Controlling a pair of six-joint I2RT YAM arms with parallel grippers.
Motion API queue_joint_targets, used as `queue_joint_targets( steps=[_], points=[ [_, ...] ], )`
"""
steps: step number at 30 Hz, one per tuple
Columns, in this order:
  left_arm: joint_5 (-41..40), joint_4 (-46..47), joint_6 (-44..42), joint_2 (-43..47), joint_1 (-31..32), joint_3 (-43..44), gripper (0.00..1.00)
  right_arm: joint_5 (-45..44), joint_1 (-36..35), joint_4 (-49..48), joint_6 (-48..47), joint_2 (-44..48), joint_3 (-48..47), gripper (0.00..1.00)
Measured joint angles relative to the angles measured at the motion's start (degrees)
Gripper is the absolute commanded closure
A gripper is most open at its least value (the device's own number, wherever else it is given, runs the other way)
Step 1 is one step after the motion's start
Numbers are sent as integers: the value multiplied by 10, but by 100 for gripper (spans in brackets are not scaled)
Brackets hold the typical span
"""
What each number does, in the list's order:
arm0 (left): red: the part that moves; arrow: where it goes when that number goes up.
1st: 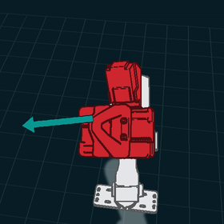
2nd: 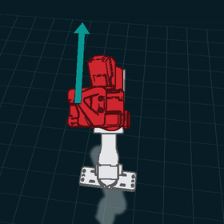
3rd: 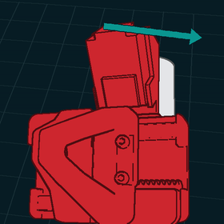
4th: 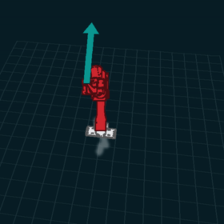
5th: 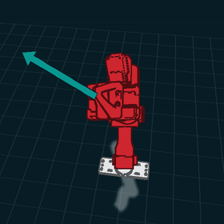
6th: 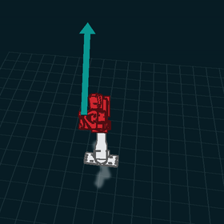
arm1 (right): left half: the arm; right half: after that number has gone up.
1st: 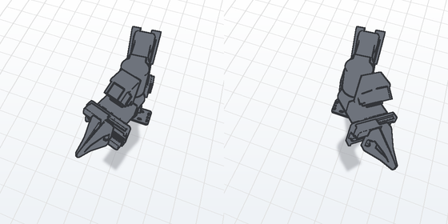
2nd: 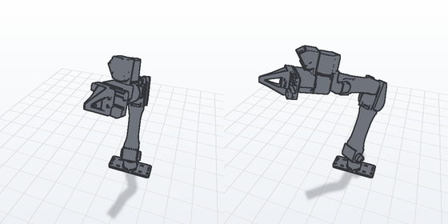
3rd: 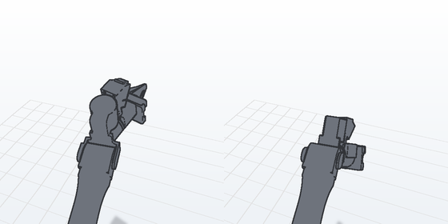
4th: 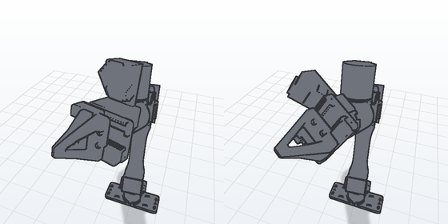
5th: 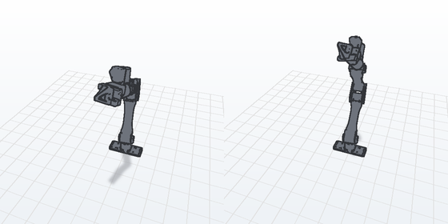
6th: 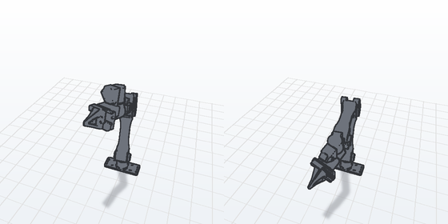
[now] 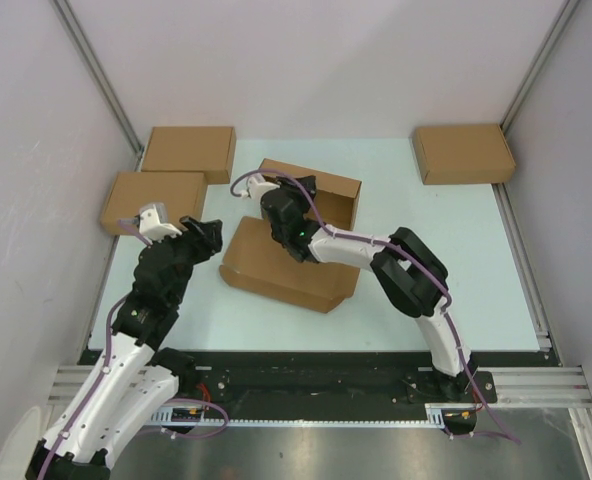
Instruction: Fold the paper box
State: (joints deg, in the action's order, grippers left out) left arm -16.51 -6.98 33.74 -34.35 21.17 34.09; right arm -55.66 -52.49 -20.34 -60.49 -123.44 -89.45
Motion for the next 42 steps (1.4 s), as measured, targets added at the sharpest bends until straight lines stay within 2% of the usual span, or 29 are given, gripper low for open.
queue_joint_targets(
  steps=[1, 7, 10, 13, 16, 19, 22, 24, 26, 29, 32, 37, 42],
  points=[
    [-1, -1, -2, 1, 0, 0, 35, -4, 5, 2, 2, -1, -6, 77],
    [-4, -1, -5, 2, 1, 0, 35, -17, 23, 7, 9, -1, -23, 93],
    [-6, -1, -8, 2, 2, 0, 35, -23, 23, 34, 21, 2, -32, 99],
    [-9, -1, -8, 2, 3, 0, 35, -25, 26, 101, 71, 12, -54, 100],
    [-9, -1, -8, 2, 5, 0, 35, -9, 39, 237, 179, 24, -115, 100],
    [-9, -1, -8, -2, 6, 3, 35, 46, 77, 395, 328, 36, -203, 100],
    [-9, -2, -8, -7, 6, 10, 35, 136, 147, 509, 471, 59, -262, 100],
    [-8, -2, -8, -9, 7, 23, 35, 209, 216, 557, 561, 91, -258, 100],
    [-8, -5, -8, -10, 8, 37, 35, 282, 281, 576, 634, 135, -214, 99],
    [0, -6, -7, -15, 9, 69, 35, 398, 388, 573, 744, 211, -85, 97],
    [11, -2, -3, -17, 12, 95, 35, 485, 438, 551, 840, 263, 42, 97],
    [35, 5, 12, -16, 14, 102, 36, 579, 419, 515, 982, 312, 216, 99],
    [48, 7, 31, -15, 15, 90, 37, 571, 361, 487, 1116, 363, 290, 100]
  ],
)
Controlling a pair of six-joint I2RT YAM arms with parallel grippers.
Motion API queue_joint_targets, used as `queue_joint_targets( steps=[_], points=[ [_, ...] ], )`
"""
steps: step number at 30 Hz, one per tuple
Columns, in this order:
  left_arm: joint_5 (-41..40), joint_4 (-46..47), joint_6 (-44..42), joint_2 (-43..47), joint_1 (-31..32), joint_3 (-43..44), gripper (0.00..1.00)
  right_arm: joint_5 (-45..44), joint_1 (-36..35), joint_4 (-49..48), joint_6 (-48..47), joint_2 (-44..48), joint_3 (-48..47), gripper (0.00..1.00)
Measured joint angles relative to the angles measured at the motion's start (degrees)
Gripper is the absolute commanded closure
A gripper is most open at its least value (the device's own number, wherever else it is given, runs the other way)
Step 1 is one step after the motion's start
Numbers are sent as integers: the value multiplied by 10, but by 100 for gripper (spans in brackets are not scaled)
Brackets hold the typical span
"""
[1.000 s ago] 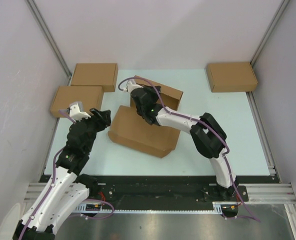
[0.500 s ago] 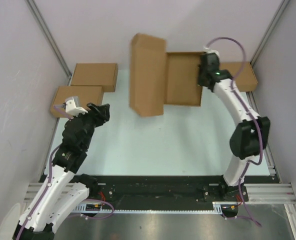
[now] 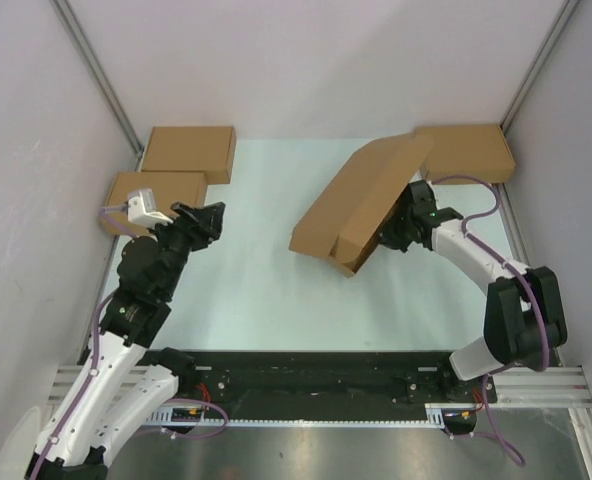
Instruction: Fold the paper box
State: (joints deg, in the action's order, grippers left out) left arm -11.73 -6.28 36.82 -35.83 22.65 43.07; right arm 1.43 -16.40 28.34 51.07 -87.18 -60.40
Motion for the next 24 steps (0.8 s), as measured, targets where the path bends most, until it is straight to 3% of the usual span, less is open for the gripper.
queue_joint_targets(
  steps=[4, 6, 7, 12, 18, 24],
  points=[
    [6, -1, 12, 4, 3, -15, 37, -42, -60, -11, 95, 32, 15, 100],
    [9, -2, 15, 5, 6, -21, 37, -65, -89, -13, 145, 38, 23, 87],
    [10, -1, 18, 6, 8, -25, 37, -83, -108, -13, 171, 40, 29, 71],
    [14, 1, 23, 14, 15, -50, 36, -129, -194, -7, 271, 36, 52, 52],
    [12, -3, 21, 14, 18, -56, 36, -145, -226, -4, 274, 33, 52, 48],
    [2, -3, 11, 13, 19, -56, 35, -168, -232, 30, 178, 82, 52, 50]
  ],
)
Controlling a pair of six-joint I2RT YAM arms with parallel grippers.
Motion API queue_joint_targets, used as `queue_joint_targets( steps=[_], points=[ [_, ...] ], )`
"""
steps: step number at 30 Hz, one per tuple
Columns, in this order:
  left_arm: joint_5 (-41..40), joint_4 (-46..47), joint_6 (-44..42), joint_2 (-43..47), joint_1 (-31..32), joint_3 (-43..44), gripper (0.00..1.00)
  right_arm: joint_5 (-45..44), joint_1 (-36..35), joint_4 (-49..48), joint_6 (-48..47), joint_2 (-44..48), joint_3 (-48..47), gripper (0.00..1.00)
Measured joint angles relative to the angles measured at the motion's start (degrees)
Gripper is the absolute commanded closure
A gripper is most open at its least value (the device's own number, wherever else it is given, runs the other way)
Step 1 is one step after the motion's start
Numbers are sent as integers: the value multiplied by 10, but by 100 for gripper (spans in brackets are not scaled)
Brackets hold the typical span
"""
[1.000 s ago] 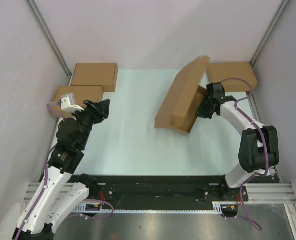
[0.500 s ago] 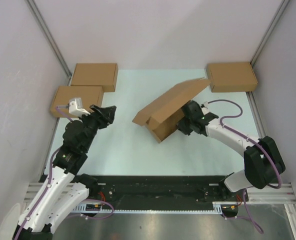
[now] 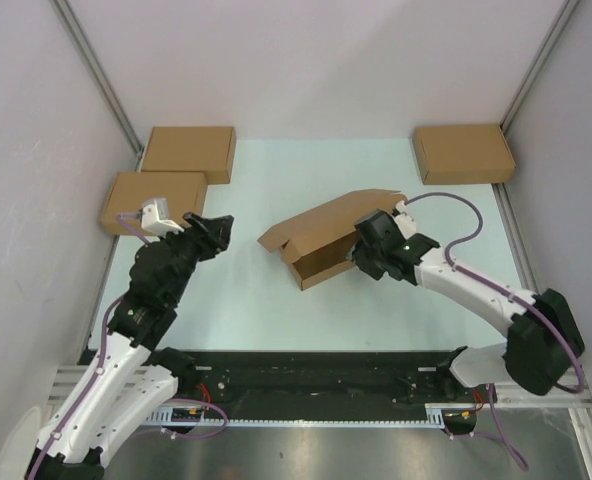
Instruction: Fold the paper box
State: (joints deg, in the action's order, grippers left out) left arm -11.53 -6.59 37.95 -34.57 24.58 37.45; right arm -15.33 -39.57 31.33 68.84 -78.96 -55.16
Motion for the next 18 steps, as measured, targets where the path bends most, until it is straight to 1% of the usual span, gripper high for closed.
queue_joint_targets(
  steps=[3, 6, 10, 12, 13, 17, 18],
  points=[
    [-3, 0, -9, -7, 0, 0, 35, -9, -8, 20, -74, 54, -5, 51],
    [-6, 0, -15, -17, 0, 0, 35, -35, -41, 61, -153, 93, -37, 49],
    [-13, 0, -26, -36, 0, 1, 34, -72, -84, 91, -259, 122, -87, 46],
    [-20, 0, -35, -42, 0, 1, 34, -99, -97, 96, -335, 130, -106, 44],
    [-23, 0, -40, -43, 0, 1, 33, -107, -101, 96, -362, 133, -109, 43],
    [-40, -2, -57, -38, 0, 2, 33, -159, -141, 99, -522, 132, -110, 29],
    [-42, -4, -61, -34, 0, 2, 33, -173, -149, 100, -549, 129, -110, 28]
  ],
)
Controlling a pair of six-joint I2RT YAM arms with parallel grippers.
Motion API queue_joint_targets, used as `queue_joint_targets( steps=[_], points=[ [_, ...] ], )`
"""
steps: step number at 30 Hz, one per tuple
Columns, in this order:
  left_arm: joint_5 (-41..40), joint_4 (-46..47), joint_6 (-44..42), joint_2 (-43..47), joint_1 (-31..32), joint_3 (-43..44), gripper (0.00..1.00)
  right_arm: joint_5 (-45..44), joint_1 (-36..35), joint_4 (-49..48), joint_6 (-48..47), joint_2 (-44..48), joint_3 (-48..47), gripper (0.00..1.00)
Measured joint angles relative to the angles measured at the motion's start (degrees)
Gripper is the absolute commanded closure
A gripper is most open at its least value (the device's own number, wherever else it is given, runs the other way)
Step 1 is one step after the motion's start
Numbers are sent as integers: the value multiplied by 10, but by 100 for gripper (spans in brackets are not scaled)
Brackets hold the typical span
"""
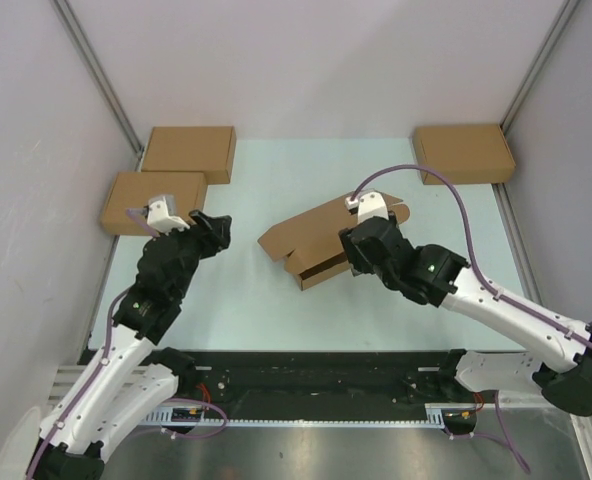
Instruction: Fold the paper box
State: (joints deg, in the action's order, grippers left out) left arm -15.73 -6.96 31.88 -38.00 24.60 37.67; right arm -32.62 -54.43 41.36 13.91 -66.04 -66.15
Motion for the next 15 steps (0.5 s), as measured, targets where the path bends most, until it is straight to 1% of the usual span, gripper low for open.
queue_joint_targets(
  steps=[2, 3, 6, 7, 8, 10, 13, 15],
  points=[
    [-2, -3, -4, 8, 0, 0, 33, -16, 1, 2, -23, -5, 0, 29],
    [-2, -5, -4, 13, 0, 0, 33, -18, 18, 6, -22, -6, 0, 29],
    [-3, -11, -3, 25, 0, -1, 33, 3, 137, 3, 0, 8, 3, 30],
    [-5, -13, 0, 28, 0, -2, 33, 8, 202, -4, 18, 24, 10, 31],
    [-5, -15, 8, 31, 0, -5, 33, 9, 250, -11, 33, 45, 20, 31],
    [-4, -13, 24, 39, 0, -21, 33, 25, 324, -22, 67, 89, 43, 31],
    [-1, -13, 67, 55, 0, -69, 33, 74, 411, -38, 129, 134, 82, 34],
    [-2, -16, 92, 57, 0, -97, 32, 117, 454, -64, 165, 133, 113, 36]
  ],
)
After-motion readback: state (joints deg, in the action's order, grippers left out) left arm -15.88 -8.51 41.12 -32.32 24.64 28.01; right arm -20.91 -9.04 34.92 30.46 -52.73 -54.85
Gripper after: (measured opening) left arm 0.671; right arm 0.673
